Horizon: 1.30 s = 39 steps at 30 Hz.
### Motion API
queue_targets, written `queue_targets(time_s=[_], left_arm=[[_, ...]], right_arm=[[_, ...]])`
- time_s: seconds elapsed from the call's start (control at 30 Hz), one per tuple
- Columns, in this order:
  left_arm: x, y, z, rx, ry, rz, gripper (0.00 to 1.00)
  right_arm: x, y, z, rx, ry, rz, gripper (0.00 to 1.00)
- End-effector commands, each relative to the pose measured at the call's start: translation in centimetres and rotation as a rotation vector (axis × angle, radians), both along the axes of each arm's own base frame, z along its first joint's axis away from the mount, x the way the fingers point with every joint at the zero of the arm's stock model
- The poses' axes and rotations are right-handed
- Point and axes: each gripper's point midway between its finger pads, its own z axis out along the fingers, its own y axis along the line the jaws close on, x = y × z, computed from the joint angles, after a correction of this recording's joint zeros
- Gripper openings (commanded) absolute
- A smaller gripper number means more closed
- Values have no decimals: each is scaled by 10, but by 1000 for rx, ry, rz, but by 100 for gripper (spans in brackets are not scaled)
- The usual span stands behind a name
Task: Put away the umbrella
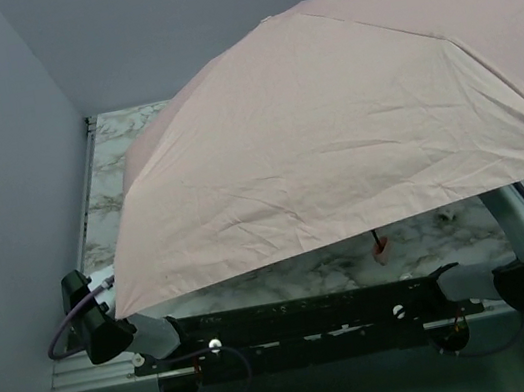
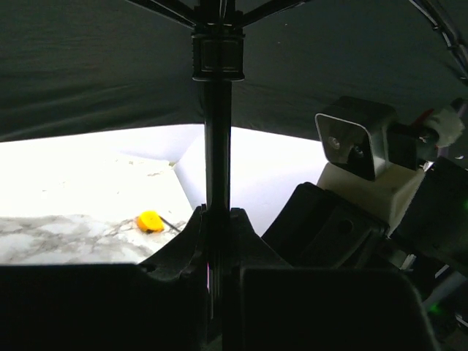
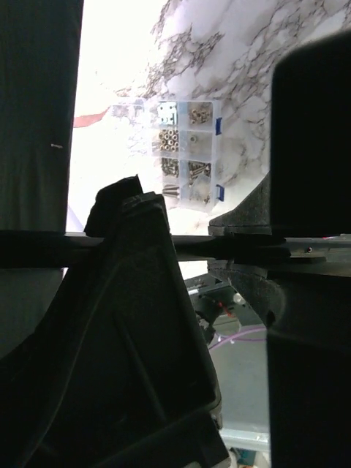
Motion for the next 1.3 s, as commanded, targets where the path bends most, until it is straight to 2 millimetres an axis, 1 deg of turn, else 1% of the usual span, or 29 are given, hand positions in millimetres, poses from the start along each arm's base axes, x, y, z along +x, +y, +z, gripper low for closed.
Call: queue_targets(time_s=[0.0, 0.03, 0.07, 0.1, 0.13, 0.17, 0.2, 0.23, 0.27, 0.3, 0.37, 0.47, 0.57, 0.73, 0.8, 0.87, 0.97, 1.0, 1.03, 1.07, 1.13, 1.2, 1.23, 1.27], left_arm=[[-36, 5, 47, -129, -154, -139, 17], [-44, 10, 51, -154, -184, -167, 36], [-51, 13, 43, -153, -209, -201, 48], [-59, 22, 41, -173, -239, -220, 60], [-66, 28, 38, -188, -264, -239, 69], [-74, 36, 34, -199, -303, -267, 74], [-80, 47, 36, -228, -345, -281, 80], [-85, 51, 30, -232, -378, -314, 83], [-90, 59, 33, -259, -419, -336, 85], [-90, 61, 27, -266, -424, -350, 87], [-86, 65, 30, -291, -429, -362, 88], [-81, 52, 34, -268, -418, -401, 88], [-77, 37, 43, -268, -410, -440, 88], [-77, 22, 57, -313, -445, -508, 84], [-73, 12, 55, -308, -427, -533, 83], [-72, 6, 56, -309, -420, -553, 79], [-70, 2, 55, -313, -416, -560, 74], [-69, 2, 55, -313, -419, -559, 71], [-70, 2, 57, -315, -428, -563, 64], [-69, 0, 57, -317, -430, -566, 53], [-70, -2, 60, -320, -436, -583, 37], [-71, -4, 63, -321, -445, -602, 10], [-71, -5, 63, -321, -443, -606, 0], [-70, -5, 63, -321, -438, -601, 0]], right_arm=[[-12, -3, 28, 90, -18, 31, 0], [-18, -5, 35, 121, -12, 48, 0], [-24, -7, 40, 147, 5, 70, 0], [-30, -8, 45, 174, 21, 97, 0], [-37, -9, 49, 193, 29, 133, 0], [-44, -9, 54, 215, 40, 161, 0], [-49, -10, 57, 229, 41, 191, 0], [-54, -9, 59, 241, 47, 214, 0], [-57, -10, 60, 247, 47, 231, 0], [-60, -9, 58, 252, 67, 249, 0], [-63, -9, 57, 261, 77, 275, 0], [-67, -10, 53, 255, 83, 299, 0], [-76, -11, 51, 262, 82, 342, 0], [-81, -11, 44, 258, 96, 363, 0], [-82, -11, 43, 256, 97, 366, 0], [-82, -12, 42, 255, 97, 368, 0], [-83, -12, 42, 253, 97, 372, 0], [-84, -12, 41, 252, 96, 374, 0], [-85, -12, 41, 251, 96, 375, 0], [-85, -12, 40, 251, 96, 375, 0], [-86, -12, 38, 249, 98, 376, 0], [-86, -12, 37, 247, 96, 375, 1], [-85, -12, 35, 244, 100, 372, 1], [-84, -12, 35, 240, 89, 367, 3]])
